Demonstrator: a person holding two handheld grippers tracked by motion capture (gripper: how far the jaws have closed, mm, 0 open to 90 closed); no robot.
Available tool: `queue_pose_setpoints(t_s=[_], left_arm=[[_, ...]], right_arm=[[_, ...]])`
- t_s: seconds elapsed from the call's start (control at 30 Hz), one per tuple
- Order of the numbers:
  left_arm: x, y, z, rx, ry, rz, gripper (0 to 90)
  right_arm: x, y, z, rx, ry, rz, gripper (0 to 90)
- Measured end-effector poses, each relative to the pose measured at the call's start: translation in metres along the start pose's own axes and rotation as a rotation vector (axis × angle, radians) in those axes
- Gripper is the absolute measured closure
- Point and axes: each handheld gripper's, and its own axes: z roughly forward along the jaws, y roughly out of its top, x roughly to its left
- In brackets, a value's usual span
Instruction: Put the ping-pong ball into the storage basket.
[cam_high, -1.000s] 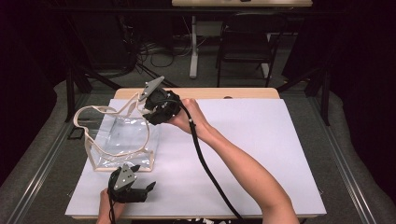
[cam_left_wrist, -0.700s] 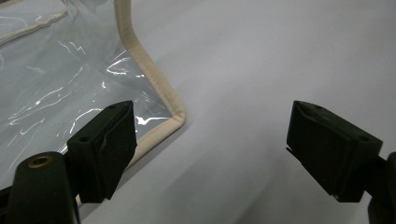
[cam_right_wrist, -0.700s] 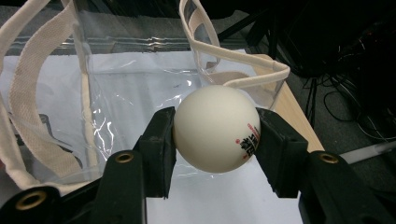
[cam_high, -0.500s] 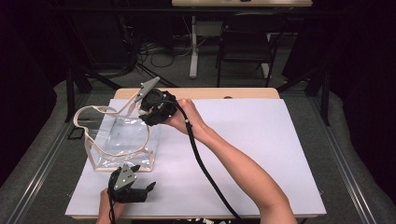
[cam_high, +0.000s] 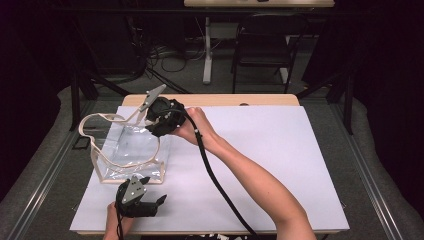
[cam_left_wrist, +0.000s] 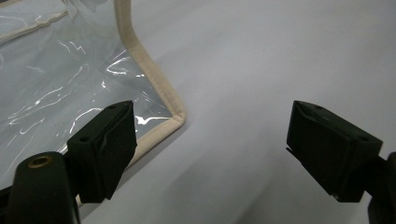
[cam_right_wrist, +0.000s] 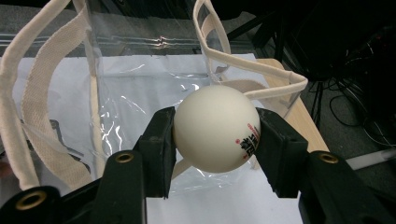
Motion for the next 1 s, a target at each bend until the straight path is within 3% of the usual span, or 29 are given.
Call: queue_pose_setpoints(t_s=[1.0], left_arm=[[0.0, 0.0, 0.0, -0.001, -0.002, 0.0, 16.4]], right_arm=[[0.011, 0.01, 0.014, 0.035, 0.026, -0.038, 50.9]])
